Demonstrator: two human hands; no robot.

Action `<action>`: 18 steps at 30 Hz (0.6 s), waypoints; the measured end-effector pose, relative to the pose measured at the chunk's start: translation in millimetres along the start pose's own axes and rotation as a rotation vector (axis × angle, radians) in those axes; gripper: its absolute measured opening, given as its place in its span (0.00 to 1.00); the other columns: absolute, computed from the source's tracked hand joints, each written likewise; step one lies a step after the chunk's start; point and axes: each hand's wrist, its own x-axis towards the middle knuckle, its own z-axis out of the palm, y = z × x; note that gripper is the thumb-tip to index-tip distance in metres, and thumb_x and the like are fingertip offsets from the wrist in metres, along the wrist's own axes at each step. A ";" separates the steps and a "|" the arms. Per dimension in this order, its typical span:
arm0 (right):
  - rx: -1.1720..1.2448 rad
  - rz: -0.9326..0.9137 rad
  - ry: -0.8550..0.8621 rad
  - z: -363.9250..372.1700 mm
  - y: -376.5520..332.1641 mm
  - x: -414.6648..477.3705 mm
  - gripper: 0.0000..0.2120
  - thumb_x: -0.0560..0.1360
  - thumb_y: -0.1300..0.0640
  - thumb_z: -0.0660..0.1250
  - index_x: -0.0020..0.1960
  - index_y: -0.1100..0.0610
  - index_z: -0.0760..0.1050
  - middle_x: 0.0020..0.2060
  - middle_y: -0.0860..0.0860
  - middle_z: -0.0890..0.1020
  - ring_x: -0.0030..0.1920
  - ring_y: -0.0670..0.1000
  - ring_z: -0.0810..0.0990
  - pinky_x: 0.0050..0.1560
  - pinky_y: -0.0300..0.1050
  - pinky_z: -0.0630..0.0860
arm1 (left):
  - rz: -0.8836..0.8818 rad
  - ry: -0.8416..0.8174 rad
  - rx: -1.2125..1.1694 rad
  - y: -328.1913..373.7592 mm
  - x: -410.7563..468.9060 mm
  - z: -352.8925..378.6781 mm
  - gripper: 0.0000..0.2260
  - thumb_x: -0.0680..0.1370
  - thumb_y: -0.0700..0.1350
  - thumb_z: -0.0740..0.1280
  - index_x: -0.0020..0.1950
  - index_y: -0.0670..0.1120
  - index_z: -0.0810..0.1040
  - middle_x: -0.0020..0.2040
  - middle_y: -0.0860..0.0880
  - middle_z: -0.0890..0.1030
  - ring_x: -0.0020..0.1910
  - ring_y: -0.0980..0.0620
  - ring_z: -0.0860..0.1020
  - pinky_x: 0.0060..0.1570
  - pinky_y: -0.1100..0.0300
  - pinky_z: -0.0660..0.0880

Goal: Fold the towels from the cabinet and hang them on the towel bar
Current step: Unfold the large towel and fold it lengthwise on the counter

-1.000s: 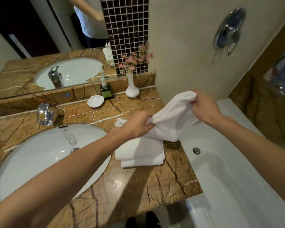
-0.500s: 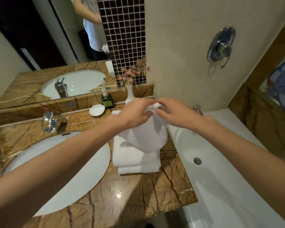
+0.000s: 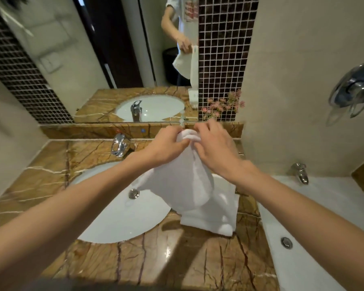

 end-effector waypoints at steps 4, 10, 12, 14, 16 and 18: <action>0.201 0.016 -0.127 11.5 -47.6 13.4 0.14 0.78 0.51 0.59 0.60 0.56 0.68 0.55 0.56 0.77 0.54 0.58 0.76 0.49 0.53 0.74 | -0.251 0.115 -0.086 -27.5 -18.0 -26.9 0.07 0.75 0.46 0.66 0.40 0.44 0.77 0.33 0.50 0.76 0.31 0.54 0.72 0.30 0.60 0.66; 0.511 -0.047 -0.432 32.0 -123.9 37.9 0.29 0.74 0.41 0.63 0.69 0.56 0.65 0.63 0.55 0.75 0.61 0.55 0.73 0.58 0.52 0.72 | -0.611 0.247 -0.520 -67.9 -54.7 -70.4 0.11 0.75 0.43 0.69 0.35 0.43 0.72 0.31 0.44 0.72 0.27 0.51 0.71 0.28 0.62 0.67; 0.534 -0.113 -0.476 38.0 -151.3 43.8 0.30 0.73 0.42 0.65 0.69 0.55 0.66 0.62 0.53 0.75 0.60 0.54 0.74 0.57 0.50 0.73 | -0.660 0.263 -0.603 -82.7 -69.5 -87.0 0.11 0.76 0.42 0.69 0.36 0.41 0.72 0.29 0.46 0.71 0.22 0.54 0.69 0.23 0.65 0.64; 0.602 -0.219 -0.471 41.0 -177.4 48.3 0.24 0.71 0.49 0.67 0.65 0.53 0.69 0.57 0.51 0.77 0.55 0.52 0.76 0.48 0.44 0.74 | -0.679 0.275 -0.647 -98.0 -85.5 -104.0 0.07 0.78 0.40 0.66 0.42 0.37 0.76 0.31 0.46 0.73 0.22 0.55 0.72 0.21 0.65 0.66; 0.715 -0.339 -0.470 42.3 -201.6 50.8 0.19 0.70 0.58 0.65 0.61 0.49 0.71 0.53 0.50 0.79 0.50 0.49 0.77 0.43 0.42 0.74 | -0.704 0.332 -0.674 -115.9 -104.4 -119.3 0.07 0.78 0.37 0.64 0.45 0.35 0.79 0.34 0.45 0.78 0.26 0.56 0.77 0.24 0.64 0.71; 0.817 -0.411 -0.535 47.9 -223.3 54.2 0.21 0.71 0.61 0.63 0.61 0.45 0.70 0.55 0.51 0.79 0.52 0.48 0.77 0.49 0.44 0.76 | -0.733 0.396 -0.670 -133.6 -124.0 -132.4 0.06 0.78 0.35 0.64 0.47 0.34 0.79 0.35 0.44 0.80 0.29 0.54 0.80 0.26 0.63 0.74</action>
